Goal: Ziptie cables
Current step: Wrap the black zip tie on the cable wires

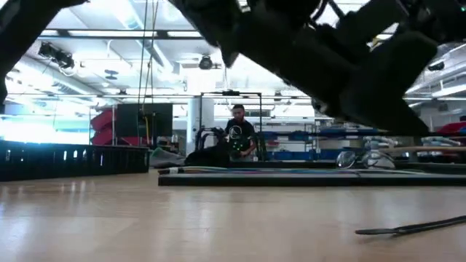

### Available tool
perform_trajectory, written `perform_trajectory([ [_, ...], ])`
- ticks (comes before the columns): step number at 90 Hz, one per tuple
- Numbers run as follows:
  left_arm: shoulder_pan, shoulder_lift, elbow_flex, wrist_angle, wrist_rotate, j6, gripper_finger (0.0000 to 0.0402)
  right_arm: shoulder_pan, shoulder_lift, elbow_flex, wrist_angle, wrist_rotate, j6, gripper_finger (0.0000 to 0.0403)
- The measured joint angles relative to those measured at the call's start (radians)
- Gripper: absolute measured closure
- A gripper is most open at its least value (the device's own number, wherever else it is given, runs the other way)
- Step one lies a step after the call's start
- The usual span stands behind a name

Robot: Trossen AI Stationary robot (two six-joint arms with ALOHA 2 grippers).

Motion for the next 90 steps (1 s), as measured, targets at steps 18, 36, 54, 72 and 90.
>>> perform_trajectory([
  [18,-0.003,-0.106,0.0,-0.171,-0.076,0.01,0.0401,0.0,0.0,0.02,0.089,0.144,-0.172,0.0402],
  [36,-0.003,-0.242,-0.072,-0.237,-0.19,0.022,0.0401,0.0,0.0,0.021,0.18,0.15,-0.207,0.0399],
  [54,-0.003,-0.428,-0.258,-0.209,-0.275,-0.044,0.0401,0.0,0.003,0.021,0.171,0.116,-0.224,0.0389],
  [72,-0.007,-0.66,-0.544,-0.013,-0.347,-0.139,0.0401,0.0,0.003,0.022,0.169,0.091,-0.218,0.0372],
  [90,-0.009,-0.879,-0.851,0.387,-0.361,-0.155,0.0401,-0.012,0.054,0.022,0.168,0.03,-0.161,0.0336],
])
